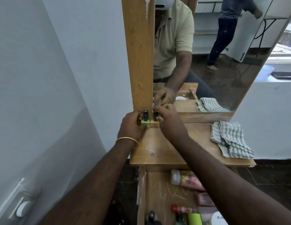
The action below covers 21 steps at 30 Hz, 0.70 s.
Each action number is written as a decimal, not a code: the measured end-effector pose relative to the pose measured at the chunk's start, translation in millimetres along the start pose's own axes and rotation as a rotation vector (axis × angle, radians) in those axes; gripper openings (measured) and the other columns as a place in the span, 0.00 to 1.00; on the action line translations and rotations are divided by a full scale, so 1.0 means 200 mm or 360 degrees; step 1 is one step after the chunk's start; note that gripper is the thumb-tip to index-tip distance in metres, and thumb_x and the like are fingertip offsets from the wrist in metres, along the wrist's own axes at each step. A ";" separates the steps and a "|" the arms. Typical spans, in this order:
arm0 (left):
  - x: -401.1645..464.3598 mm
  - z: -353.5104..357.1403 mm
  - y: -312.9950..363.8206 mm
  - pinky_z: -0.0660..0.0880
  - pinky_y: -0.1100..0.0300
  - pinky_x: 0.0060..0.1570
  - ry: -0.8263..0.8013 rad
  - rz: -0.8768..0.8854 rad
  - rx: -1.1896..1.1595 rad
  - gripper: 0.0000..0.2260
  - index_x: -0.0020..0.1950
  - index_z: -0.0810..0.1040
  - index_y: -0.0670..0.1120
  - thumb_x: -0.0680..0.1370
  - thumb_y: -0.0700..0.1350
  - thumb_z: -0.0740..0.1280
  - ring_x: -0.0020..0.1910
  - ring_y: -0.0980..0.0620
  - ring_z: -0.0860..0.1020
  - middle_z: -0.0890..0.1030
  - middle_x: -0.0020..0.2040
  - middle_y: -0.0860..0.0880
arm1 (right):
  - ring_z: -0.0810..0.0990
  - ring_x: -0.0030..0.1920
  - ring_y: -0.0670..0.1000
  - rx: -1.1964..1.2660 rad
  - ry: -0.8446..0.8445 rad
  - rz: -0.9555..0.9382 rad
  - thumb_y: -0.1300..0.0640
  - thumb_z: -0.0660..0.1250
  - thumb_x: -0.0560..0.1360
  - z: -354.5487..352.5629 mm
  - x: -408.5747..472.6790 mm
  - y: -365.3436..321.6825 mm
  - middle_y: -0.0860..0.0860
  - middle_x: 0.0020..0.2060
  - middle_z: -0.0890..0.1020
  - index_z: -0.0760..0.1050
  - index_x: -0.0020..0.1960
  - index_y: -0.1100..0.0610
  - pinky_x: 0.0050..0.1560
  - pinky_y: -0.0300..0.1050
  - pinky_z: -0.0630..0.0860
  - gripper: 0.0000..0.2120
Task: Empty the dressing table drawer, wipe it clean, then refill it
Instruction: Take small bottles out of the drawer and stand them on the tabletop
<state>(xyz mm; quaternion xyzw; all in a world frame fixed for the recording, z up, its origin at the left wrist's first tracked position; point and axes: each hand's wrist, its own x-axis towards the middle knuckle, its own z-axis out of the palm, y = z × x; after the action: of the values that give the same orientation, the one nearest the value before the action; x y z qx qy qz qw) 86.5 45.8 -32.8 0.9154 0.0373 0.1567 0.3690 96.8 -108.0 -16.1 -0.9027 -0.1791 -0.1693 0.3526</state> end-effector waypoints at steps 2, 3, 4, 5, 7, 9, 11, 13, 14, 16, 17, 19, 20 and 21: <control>-0.03 -0.02 0.02 0.77 0.55 0.55 -0.0002 -0.0033 -0.0010 0.21 0.58 0.78 0.48 0.68 0.46 0.79 0.52 0.50 0.78 0.80 0.55 0.50 | 0.74 0.53 0.47 0.0017 -0.0004 0.0031 0.67 0.68 0.75 -0.02 -0.02 0.00 0.50 0.58 0.72 0.72 0.68 0.50 0.51 0.38 0.75 0.24; -0.05 -0.04 0.03 0.78 0.53 0.56 0.0004 -0.0051 -0.0030 0.21 0.59 0.77 0.48 0.69 0.45 0.79 0.53 0.49 0.78 0.80 0.57 0.49 | 0.75 0.54 0.48 0.0020 0.0005 0.0047 0.66 0.68 0.75 -0.04 -0.04 -0.01 0.51 0.59 0.73 0.71 0.69 0.49 0.51 0.42 0.77 0.25; -0.08 -0.06 0.04 0.78 0.51 0.56 0.0008 -0.0065 -0.0038 0.20 0.59 0.77 0.49 0.69 0.45 0.78 0.53 0.48 0.79 0.79 0.58 0.49 | 0.76 0.54 0.49 0.0009 0.0013 0.0055 0.66 0.69 0.75 -0.06 -0.07 -0.01 0.51 0.59 0.73 0.71 0.69 0.48 0.51 0.45 0.78 0.26; -0.11 -0.08 0.05 0.79 0.50 0.56 0.0006 -0.0069 -0.0031 0.20 0.59 0.77 0.49 0.69 0.46 0.78 0.54 0.49 0.79 0.79 0.58 0.49 | 0.76 0.54 0.50 -0.0006 0.0017 0.0056 0.66 0.69 0.74 -0.08 -0.10 -0.02 0.51 0.60 0.73 0.71 0.68 0.48 0.51 0.48 0.79 0.26; -0.19 -0.13 0.06 0.79 0.51 0.54 -0.0012 -0.0047 -0.0006 0.20 0.57 0.77 0.50 0.69 0.46 0.78 0.53 0.49 0.79 0.79 0.58 0.50 | 0.77 0.53 0.51 -0.0030 0.0012 0.0028 0.65 0.69 0.74 -0.12 -0.17 -0.05 0.51 0.59 0.74 0.73 0.65 0.49 0.50 0.50 0.79 0.22; -0.29 -0.18 0.08 0.79 0.51 0.52 -0.0025 -0.0034 0.0010 0.19 0.56 0.76 0.51 0.69 0.46 0.79 0.51 0.50 0.78 0.79 0.57 0.50 | 0.77 0.50 0.49 -0.0023 -0.0035 -0.0011 0.61 0.71 0.74 -0.17 -0.28 -0.10 0.48 0.56 0.75 0.76 0.61 0.50 0.48 0.49 0.78 0.17; -0.42 -0.23 0.10 0.79 0.51 0.51 -0.0025 -0.0032 0.0028 0.18 0.56 0.77 0.51 0.69 0.47 0.78 0.50 0.50 0.79 0.79 0.56 0.51 | 0.77 0.47 0.46 0.0015 -0.0120 -0.0027 0.57 0.73 0.73 -0.21 -0.42 -0.16 0.46 0.52 0.76 0.77 0.57 0.49 0.47 0.47 0.78 0.13; -0.54 -0.25 0.11 0.79 0.52 0.50 -0.0033 -0.0019 0.0034 0.17 0.55 0.77 0.51 0.70 0.47 0.78 0.48 0.51 0.79 0.79 0.55 0.51 | 0.77 0.46 0.44 0.0042 -0.0273 -0.0009 0.56 0.72 0.74 -0.24 -0.56 -0.22 0.45 0.50 0.77 0.79 0.55 0.49 0.48 0.45 0.78 0.11; -0.61 -0.26 0.11 0.79 0.52 0.50 -0.0043 -0.0014 0.0032 0.15 0.55 0.77 0.51 0.71 0.46 0.77 0.48 0.51 0.79 0.79 0.55 0.51 | 0.77 0.46 0.44 0.0043 -0.0396 0.0008 0.57 0.72 0.74 -0.26 -0.63 -0.26 0.45 0.49 0.78 0.79 0.54 0.49 0.49 0.45 0.77 0.10; -0.73 -0.27 0.11 0.79 0.51 0.50 -0.0065 0.0004 0.0058 0.12 0.53 0.78 0.51 0.72 0.45 0.75 0.48 0.50 0.79 0.79 0.54 0.51 | 0.77 0.45 0.44 0.0029 -0.0675 0.0034 0.57 0.71 0.75 -0.28 -0.77 -0.30 0.43 0.44 0.77 0.81 0.50 0.49 0.49 0.45 0.78 0.06; -0.78 -0.28 0.10 0.79 0.51 0.50 -0.0081 0.0008 0.0072 0.11 0.52 0.78 0.50 0.72 0.44 0.74 0.48 0.50 0.79 0.79 0.52 0.51 | 0.77 0.43 0.43 -0.0010 -0.0787 0.0040 0.55 0.70 0.75 -0.27 -0.83 -0.30 0.42 0.42 0.77 0.80 0.49 0.48 0.48 0.45 0.78 0.04; -0.88 -0.28 0.10 0.78 0.53 0.49 -0.0118 0.0003 0.0075 0.10 0.50 0.78 0.50 0.72 0.44 0.75 0.47 0.51 0.79 0.79 0.50 0.52 | 0.77 0.43 0.42 -0.0108 -0.0910 0.0032 0.51 0.70 0.76 -0.24 -0.94 -0.28 0.41 0.42 0.79 0.80 0.48 0.47 0.47 0.46 0.80 0.03; -0.92 -0.28 0.09 0.78 0.55 0.48 -0.0133 0.0008 0.0079 0.09 0.50 0.78 0.50 0.72 0.44 0.75 0.46 0.52 0.79 0.79 0.50 0.52 | 0.78 0.43 0.42 -0.0143 -0.0939 0.0043 0.49 0.69 0.76 -0.22 -0.98 -0.26 0.42 0.44 0.81 0.81 0.50 0.48 0.47 0.46 0.80 0.05; -0.94 -0.27 0.08 0.78 0.55 0.48 -0.0147 0.0009 0.0084 0.09 0.50 0.79 0.50 0.72 0.44 0.74 0.46 0.52 0.79 0.80 0.50 0.52 | 0.79 0.45 0.43 -0.0178 -0.0966 0.0063 0.48 0.69 0.75 -0.19 -0.99 -0.23 0.44 0.48 0.82 0.81 0.53 0.48 0.47 0.47 0.81 0.08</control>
<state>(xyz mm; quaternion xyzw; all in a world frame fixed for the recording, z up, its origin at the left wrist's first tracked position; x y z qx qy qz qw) -109.6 35.3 -33.3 0.9311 0.0219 0.1144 0.3456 -105.5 -142.4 -49.0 -0.9334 -0.2488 0.1054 0.2361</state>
